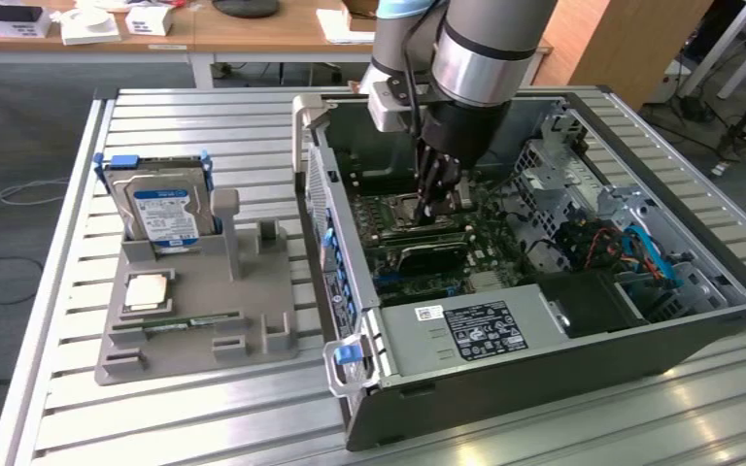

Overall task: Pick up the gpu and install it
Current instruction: 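Press down on the gpu until it lock into place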

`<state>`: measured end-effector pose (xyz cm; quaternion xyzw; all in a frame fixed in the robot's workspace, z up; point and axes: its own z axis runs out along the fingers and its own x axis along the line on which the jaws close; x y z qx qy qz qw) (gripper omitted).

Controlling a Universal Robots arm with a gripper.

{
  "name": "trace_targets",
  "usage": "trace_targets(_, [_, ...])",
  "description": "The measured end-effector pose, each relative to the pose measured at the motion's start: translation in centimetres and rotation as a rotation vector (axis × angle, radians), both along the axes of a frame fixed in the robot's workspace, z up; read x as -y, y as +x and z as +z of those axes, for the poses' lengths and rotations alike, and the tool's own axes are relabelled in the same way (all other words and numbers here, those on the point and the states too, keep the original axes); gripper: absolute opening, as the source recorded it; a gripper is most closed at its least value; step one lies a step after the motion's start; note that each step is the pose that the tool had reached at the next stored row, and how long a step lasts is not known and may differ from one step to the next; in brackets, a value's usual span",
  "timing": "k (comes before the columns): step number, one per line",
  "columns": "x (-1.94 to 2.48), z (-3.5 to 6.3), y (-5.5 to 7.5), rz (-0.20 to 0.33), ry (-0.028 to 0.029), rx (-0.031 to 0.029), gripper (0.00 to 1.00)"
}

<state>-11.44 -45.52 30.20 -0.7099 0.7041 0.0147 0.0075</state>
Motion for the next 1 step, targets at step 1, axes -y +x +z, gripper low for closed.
trace_targets(1, [0.0,0.0,0.0,0.0,0.0,0.0,0.11])
